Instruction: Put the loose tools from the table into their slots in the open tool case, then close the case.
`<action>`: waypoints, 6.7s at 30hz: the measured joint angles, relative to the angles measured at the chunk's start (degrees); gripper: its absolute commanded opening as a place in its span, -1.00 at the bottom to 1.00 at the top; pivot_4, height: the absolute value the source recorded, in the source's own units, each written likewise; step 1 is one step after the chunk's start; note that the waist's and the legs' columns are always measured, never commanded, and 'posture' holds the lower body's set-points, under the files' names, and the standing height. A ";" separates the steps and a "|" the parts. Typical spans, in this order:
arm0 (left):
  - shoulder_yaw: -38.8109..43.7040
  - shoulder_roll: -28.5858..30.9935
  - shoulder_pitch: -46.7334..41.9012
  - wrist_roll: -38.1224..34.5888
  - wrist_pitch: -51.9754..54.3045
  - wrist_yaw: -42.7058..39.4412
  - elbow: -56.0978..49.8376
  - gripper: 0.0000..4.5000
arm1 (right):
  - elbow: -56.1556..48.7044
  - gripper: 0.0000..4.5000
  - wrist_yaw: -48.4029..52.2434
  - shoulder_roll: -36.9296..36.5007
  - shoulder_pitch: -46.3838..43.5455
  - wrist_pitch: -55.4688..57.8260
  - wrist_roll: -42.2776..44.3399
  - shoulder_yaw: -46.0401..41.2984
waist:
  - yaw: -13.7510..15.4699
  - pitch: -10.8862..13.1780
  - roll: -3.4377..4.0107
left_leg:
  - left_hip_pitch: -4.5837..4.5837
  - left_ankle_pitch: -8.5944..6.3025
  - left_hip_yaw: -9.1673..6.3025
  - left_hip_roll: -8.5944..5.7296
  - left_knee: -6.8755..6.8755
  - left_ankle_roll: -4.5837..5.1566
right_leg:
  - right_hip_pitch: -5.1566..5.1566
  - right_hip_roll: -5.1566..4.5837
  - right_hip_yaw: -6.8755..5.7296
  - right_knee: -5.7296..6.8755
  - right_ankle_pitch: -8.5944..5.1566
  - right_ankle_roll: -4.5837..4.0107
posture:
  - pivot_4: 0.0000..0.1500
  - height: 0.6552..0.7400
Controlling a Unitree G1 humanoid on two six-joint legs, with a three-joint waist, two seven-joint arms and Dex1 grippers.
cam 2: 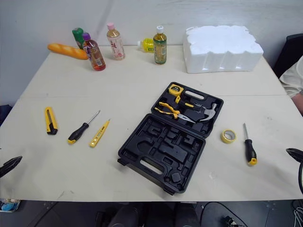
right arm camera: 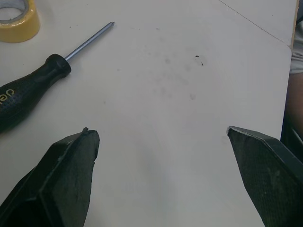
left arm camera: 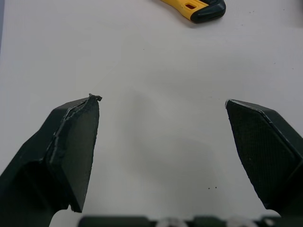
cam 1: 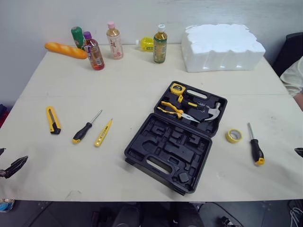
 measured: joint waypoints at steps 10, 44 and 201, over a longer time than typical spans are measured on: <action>-2.93 0.84 -2.60 0.82 0.46 -0.02 1.55 0.99 | -4.23 1.00 0.30 0.06 0.75 2.12 -0.06 0.00 | -0.05 0.00 0.01 | 0.05 -0.05 0.18 0.25 0.03 -0.10 | -0.07 0.27 0.21 0.02 0.08 -0.13 | 1.00 1.00; -35.48 -0.21 -34.88 3.12 9.49 -9.80 -12.82 0.18 | -50.77 0.75 -12.55 16.52 7.98 27.32 12.37 2.78 | 0.16 -0.04 -0.18 | -0.01 0.00 0.39 0.24 0.34 -0.11 | -0.16 0.69 0.40 0.60 0.15 -0.15 | 1.00 1.00; -30.16 4.38 -27.99 -0.30 24.58 -0.15 -30.34 -0.50 | -45.28 1.00 -6.97 22.21 -47.28 35.07 27.94 40.29 | -0.28 -0.19 -0.67 | -0.36 -0.63 0.36 0.88 0.94 -0.51 | -1.36 1.57 1.92 1.10 0.34 -0.73 | 1.00 1.00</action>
